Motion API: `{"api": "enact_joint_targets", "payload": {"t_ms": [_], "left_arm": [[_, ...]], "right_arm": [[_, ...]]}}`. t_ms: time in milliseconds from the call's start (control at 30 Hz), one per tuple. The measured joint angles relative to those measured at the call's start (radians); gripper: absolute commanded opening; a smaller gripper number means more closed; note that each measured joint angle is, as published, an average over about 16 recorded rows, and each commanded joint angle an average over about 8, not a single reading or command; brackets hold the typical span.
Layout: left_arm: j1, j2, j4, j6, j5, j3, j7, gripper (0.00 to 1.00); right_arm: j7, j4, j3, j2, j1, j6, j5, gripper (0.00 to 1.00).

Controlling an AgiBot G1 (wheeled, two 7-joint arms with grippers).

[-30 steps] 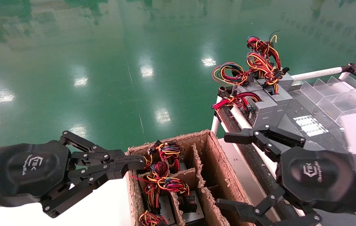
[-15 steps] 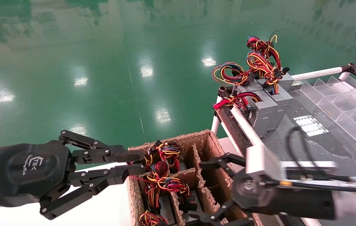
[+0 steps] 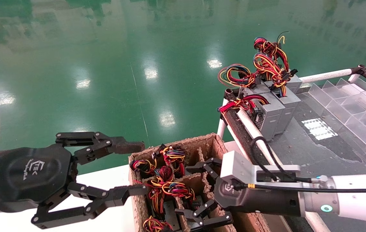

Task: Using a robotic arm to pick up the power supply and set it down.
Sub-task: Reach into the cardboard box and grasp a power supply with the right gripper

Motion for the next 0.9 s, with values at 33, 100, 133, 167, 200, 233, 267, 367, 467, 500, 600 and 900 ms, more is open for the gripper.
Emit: {"api": "enact_joint_targets", "payload": {"t_ms": [33,100,133,167,200,233,267,367,467,500,600,900], "left_arm": [[0.0,0.0,0.0,0.0,0.0,0.0,0.0,1.0],[0.0,0.0,0.0,0.0,0.0,0.0,0.0,1.0],[0.0,0.0,0.0,0.0,0.0,0.0,0.0,1.0],[0.0,0.0,0.0,0.0,0.0,0.0,0.0,1.0],[0.0,0.0,0.0,0.0,0.0,0.0,0.0,1.0],[0.0,0.0,0.0,0.0,0.0,0.001,0.0,1.0],[0.0,0.0,0.0,0.0,0.0,0.001,0.0,1.0],[0.0,0.0,0.0,0.0,-0.001,0.001,0.0,1.0],[0.0,0.0,0.0,0.0,-0.001,0.001,0.001,1.0],[0.0,0.0,0.0,0.0,-0.001,0.001,0.001,1.0],[0.0,-0.001,0.0,-0.001,-0.001,0.001,0.001,1.0],[0.0,-0.001,0.0,-0.001,-0.001,0.002,0.001,1.0]], "right_arm": [[-0.002,-0.007,-0.002,-0.005,0.0,0.001,-0.001,0.0],[-0.006,-0.024,-0.005,-0.014,0.001,0.001,-0.003,0.0],[-0.009,-0.032,-0.006,-0.018,0.002,0.0,-0.004,0.0],[-0.011,-0.042,-0.007,-0.023,0.004,-0.001,-0.004,0.0],[-0.014,-0.051,-0.009,-0.027,0.005,-0.002,-0.005,0.0],[-0.018,-0.061,-0.01,-0.031,0.007,-0.003,-0.006,0.0],[-0.022,-0.071,-0.011,-0.035,0.008,-0.004,-0.006,0.0],[-0.035,-0.099,-0.013,-0.046,0.012,-0.006,-0.008,0.0],[-0.051,-0.124,-0.015,-0.056,0.016,-0.008,-0.01,0.0],[-0.057,-0.131,-0.016,-0.059,0.017,-0.009,-0.011,0.0],[-0.073,-0.149,-0.017,-0.067,0.019,-0.007,-0.015,0.0],[-0.107,-0.17,-0.021,-0.082,0.016,0.003,-0.027,0.0]]}}
